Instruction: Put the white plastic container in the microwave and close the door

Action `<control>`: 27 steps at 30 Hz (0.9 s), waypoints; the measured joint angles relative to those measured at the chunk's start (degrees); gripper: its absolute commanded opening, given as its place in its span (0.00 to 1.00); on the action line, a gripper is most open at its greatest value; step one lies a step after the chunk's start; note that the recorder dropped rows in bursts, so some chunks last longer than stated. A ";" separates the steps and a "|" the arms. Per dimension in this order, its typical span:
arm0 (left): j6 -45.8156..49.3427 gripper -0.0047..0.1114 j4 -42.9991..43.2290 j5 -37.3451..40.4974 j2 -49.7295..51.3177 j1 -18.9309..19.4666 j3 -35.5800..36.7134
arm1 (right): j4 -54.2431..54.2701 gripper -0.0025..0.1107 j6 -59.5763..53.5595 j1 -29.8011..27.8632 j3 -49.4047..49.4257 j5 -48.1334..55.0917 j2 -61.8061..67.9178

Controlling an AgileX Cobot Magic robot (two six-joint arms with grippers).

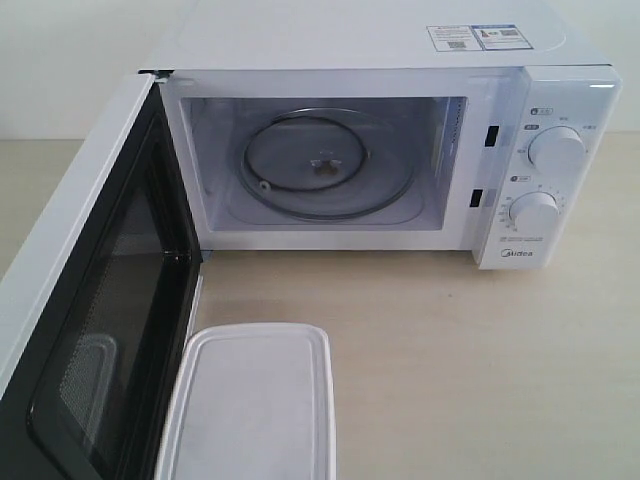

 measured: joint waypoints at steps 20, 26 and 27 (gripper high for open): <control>0.00 0.08 0.00 0.00 0.00 0.00 0.00 | 56.47 0.02 -44.20 0.00 11.12 9.15 29.86; 0.00 0.08 0.00 0.00 0.00 0.00 0.00 | 74.36 0.02 -61.16 0.00 17.50 14.60 40.68; 0.00 0.08 0.00 0.00 0.00 0.00 0.00 | 77.88 0.02 -64.51 0.00 18.59 16.68 42.52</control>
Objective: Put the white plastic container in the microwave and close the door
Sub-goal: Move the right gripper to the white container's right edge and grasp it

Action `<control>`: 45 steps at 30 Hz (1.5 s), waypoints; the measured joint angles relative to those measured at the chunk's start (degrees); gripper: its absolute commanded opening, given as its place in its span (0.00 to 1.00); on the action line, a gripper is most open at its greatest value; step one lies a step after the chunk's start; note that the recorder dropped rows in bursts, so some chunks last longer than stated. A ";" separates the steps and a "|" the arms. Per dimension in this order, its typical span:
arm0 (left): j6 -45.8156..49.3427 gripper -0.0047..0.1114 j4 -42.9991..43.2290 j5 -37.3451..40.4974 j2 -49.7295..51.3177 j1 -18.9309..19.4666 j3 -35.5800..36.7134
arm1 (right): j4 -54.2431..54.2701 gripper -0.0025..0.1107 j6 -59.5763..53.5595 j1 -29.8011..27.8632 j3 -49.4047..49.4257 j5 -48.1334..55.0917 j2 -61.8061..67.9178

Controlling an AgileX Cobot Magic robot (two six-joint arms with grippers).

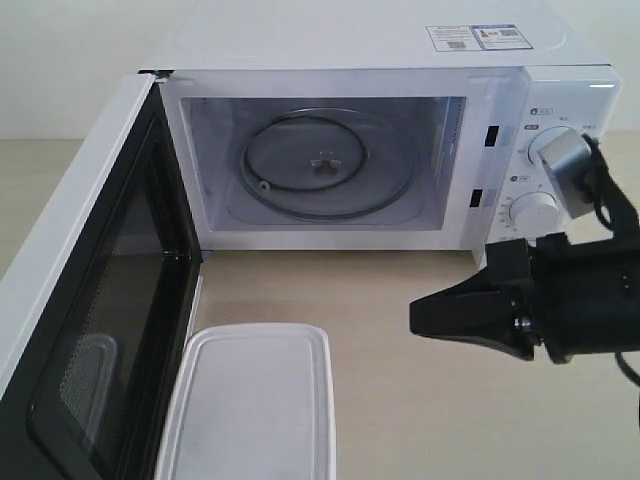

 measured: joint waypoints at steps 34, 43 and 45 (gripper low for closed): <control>0.00 0.08 0.00 0.00 0.00 0.00 0.00 | 14.42 0.54 -21.18 9.17 0.07 4.63 26.74; 0.00 0.08 0.00 0.00 0.00 0.00 0.00 | 14.50 0.54 -19.94 9.17 -0.75 3.43 26.74; 0.00 0.08 0.00 0.00 0.00 0.00 0.00 | 14.54 0.54 -19.14 9.17 -1.76 3.32 26.74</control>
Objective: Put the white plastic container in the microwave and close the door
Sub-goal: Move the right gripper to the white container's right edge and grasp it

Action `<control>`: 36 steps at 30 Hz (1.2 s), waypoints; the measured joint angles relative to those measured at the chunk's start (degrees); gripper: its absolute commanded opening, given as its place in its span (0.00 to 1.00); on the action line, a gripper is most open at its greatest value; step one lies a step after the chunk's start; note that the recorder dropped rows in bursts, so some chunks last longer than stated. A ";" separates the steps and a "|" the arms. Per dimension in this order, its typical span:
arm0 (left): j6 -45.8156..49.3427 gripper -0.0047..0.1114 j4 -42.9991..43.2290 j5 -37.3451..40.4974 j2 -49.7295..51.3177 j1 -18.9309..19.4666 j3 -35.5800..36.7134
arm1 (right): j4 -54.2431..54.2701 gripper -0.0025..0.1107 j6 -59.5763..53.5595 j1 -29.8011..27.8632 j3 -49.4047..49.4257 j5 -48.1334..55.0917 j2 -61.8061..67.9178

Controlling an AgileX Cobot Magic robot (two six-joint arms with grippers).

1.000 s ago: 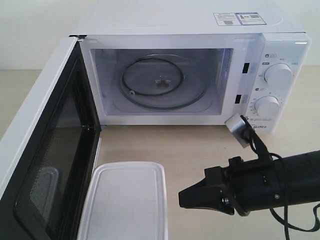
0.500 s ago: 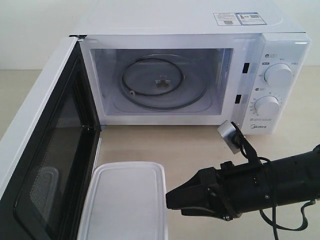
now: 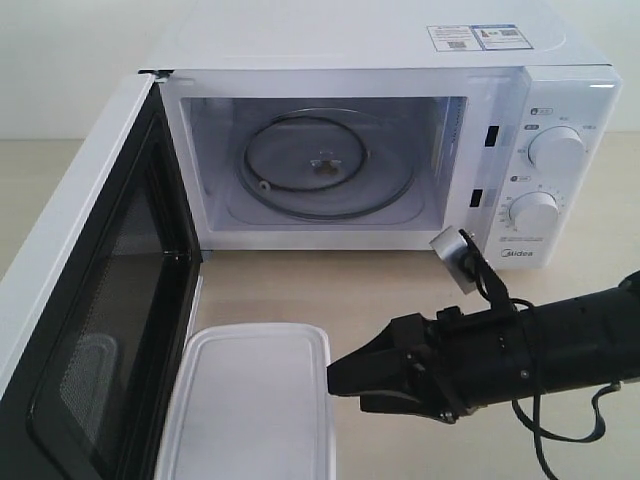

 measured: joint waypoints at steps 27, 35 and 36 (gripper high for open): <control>0.00 0.08 0.00 0.00 0.00 0.00 0.00 | 0.22 0.45 3.87 7.41 -5.51 -6.22 7.44; 0.00 0.08 0.00 0.00 0.00 0.00 0.00 | 0.22 0.28 3.98 7.41 -6.36 -4.41 7.54; -0.02 0.08 0.00 0.00 0.00 0.00 0.00 | 0.22 0.28 3.98 7.41 -6.50 -4.41 7.54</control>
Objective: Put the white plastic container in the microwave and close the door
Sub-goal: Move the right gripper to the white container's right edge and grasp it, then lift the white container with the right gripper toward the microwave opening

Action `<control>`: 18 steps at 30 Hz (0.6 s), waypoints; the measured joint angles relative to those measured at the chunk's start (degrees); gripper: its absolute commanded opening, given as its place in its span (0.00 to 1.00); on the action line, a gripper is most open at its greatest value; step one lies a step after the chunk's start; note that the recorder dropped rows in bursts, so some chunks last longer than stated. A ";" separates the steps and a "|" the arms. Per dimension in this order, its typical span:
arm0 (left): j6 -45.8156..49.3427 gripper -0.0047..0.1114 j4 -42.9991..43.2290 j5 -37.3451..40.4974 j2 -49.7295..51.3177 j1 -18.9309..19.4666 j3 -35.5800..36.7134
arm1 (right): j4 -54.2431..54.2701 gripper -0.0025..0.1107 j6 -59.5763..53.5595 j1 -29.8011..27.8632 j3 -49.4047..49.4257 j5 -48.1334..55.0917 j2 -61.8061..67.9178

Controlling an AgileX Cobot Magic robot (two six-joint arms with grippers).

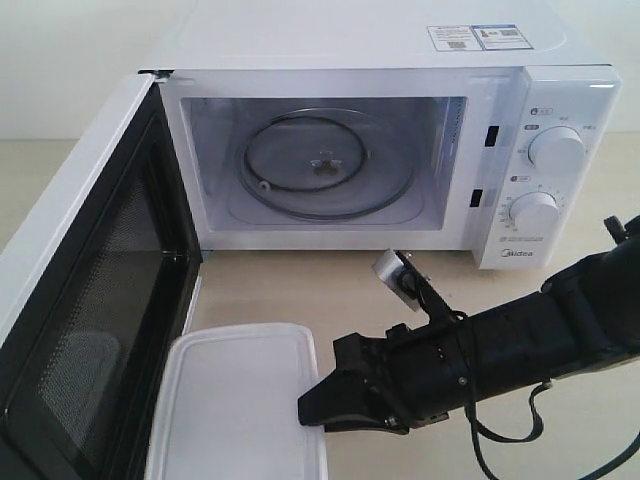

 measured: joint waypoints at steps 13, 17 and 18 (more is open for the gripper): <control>0.00 0.08 0.00 0.00 0.00 0.09 0.00 | 0.37 0.02 -0.03 0.00 -0.12 1.62 0.00; 0.00 0.08 0.00 0.00 0.00 0.09 0.00 | 0.25 0.02 0.91 0.00 -0.12 2.26 0.00; 0.00 0.08 0.00 0.00 0.00 0.09 0.00 | 0.13 0.02 1.36 0.00 -0.12 2.26 0.00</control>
